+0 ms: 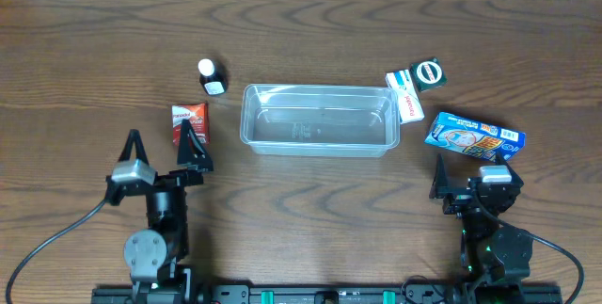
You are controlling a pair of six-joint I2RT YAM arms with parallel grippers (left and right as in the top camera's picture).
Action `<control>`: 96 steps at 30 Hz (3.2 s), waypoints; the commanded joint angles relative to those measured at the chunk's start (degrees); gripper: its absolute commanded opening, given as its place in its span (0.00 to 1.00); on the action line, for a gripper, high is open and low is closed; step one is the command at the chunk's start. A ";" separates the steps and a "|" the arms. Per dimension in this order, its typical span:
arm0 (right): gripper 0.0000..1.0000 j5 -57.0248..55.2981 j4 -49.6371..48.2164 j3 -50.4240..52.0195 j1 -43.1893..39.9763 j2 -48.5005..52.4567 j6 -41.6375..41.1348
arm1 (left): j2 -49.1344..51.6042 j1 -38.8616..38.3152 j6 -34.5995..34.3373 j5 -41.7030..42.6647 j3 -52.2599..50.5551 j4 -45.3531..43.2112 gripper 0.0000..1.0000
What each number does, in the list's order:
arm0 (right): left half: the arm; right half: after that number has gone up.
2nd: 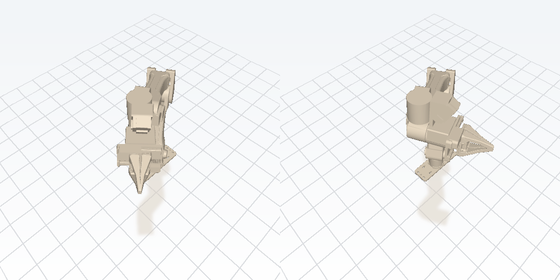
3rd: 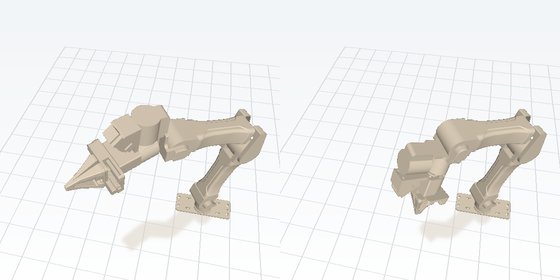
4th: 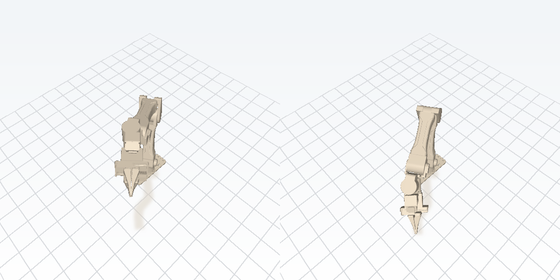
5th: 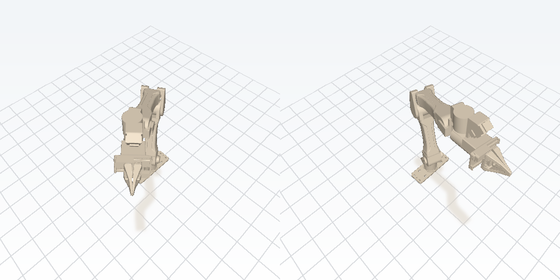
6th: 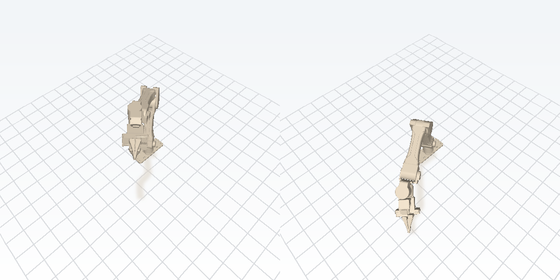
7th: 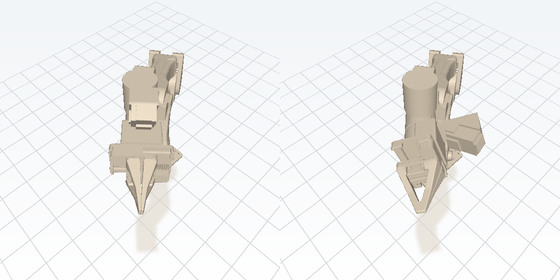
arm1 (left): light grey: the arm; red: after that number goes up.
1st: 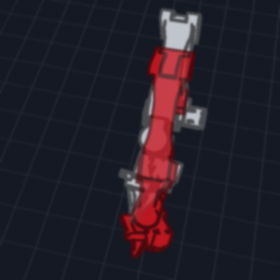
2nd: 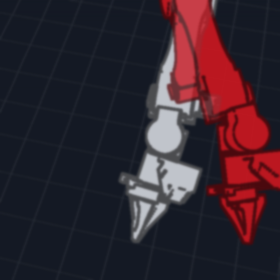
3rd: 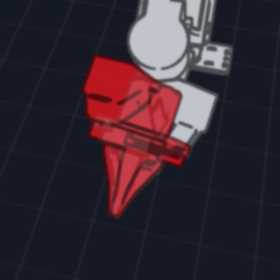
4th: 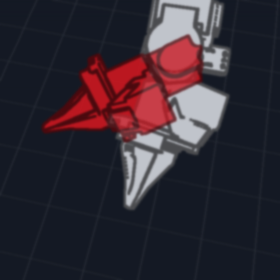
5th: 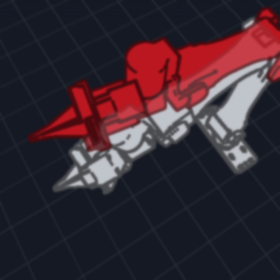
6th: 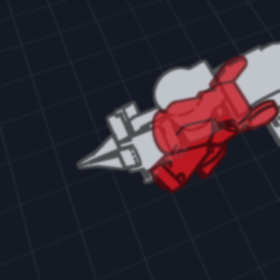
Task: Pack container
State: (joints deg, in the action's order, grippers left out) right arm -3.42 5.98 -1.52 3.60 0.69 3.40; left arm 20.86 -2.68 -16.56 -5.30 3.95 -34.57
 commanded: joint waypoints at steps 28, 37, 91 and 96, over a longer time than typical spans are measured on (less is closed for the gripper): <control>0.99 0.24 -0.04 0.26 -0.22 -0.31 0.52 | 1.11 0.52 -2.19 -14.67 59.08 90.82 0.98; 0.99 0.24 -0.04 0.26 -0.22 -0.31 0.52 | 1.18 0.52 -2.16 -14.95 59.06 87.58 0.98; 0.99 0.24 -0.04 0.26 -0.22 -0.31 0.52 | 45.00 16.92 -7.74 -16.83 90.51 106.36 0.98; 0.99 0.24 -0.04 0.26 -0.22 -0.31 0.50 | 45.00 16.92 -7.74 -16.83 90.51 106.36 0.98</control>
State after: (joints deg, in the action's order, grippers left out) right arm -3.42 5.93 -1.50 3.60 0.69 3.40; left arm 65.65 13.85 -24.62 -21.39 93.32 71.66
